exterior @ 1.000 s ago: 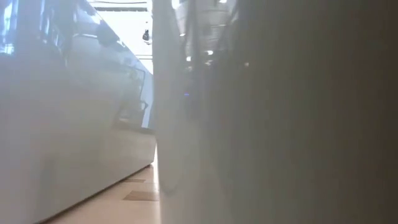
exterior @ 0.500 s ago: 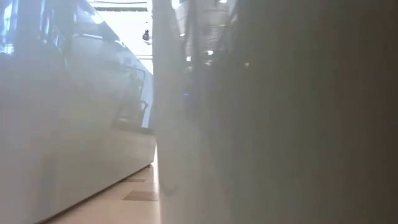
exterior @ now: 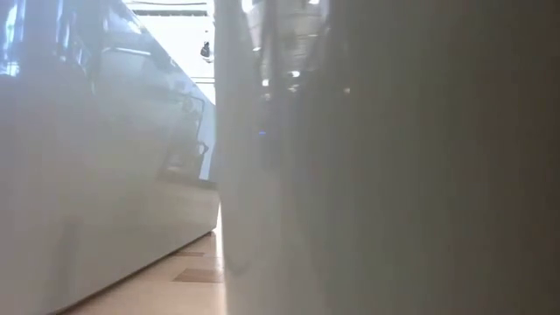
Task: Sort pens & pencils
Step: Put the yellow pencil into the left gray bin
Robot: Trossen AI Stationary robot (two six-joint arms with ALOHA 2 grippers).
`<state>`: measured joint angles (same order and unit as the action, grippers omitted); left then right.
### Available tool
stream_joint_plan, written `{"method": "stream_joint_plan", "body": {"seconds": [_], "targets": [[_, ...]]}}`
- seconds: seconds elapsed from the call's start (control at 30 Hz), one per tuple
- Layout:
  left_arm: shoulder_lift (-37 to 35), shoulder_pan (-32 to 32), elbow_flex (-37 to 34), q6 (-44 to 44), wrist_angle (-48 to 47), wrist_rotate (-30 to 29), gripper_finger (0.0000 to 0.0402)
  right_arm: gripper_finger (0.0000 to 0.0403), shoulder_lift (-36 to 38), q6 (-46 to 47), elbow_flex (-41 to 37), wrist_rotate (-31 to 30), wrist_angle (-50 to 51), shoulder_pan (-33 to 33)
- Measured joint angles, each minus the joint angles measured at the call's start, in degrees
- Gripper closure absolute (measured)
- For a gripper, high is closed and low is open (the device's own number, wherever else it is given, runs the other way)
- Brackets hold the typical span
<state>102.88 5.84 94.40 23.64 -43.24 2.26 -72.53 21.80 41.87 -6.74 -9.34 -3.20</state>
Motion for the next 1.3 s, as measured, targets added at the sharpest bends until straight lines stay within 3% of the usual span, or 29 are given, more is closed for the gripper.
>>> {"method": "stream_joint_plan", "body": {"seconds": [0.17,0.3,0.57,0.77,1.0,1.13,1.3], "targets": [[-3.97,-5.9,-0.01,2.86,-3.79,2.79,0.0313,0.0246,0.0,-1.79,0.0,-0.01,0.08,3.44],[-7.1,-11.82,-0.01,6.67,-5.8,9.12,0.0313,0.0246,0.0,-2.1,-0.01,0.0,-0.09,5.7],[-13.15,-29.22,-0.01,12.94,-9.06,19.82,0.0313,0.0246,0.0,-2.95,0.0,-0.01,-0.11,11.08],[-13.8,-41.6,-0.15,19.67,-13.46,23.2,0.0313,0.0246,0.0,-2.94,-0.01,-0.01,-0.11,15.63],[-13.78,-53.47,-8.94,28.01,-9.18,32.81,0.0313,0.0246,0.0,-2.93,0.0,-0.01,-0.12,20.46],[-13.73,-57.91,-16.87,32.59,-4.23,28.76,0.0313,0.0246,0.0,-2.93,0.0,-0.01,-0.13,22.7],[-13.71,-60.34,-24.98,40.65,5.68,15.4,0.0313,0.0246,0.0,-2.8,0.0,-0.02,-0.14,24.83]]}}
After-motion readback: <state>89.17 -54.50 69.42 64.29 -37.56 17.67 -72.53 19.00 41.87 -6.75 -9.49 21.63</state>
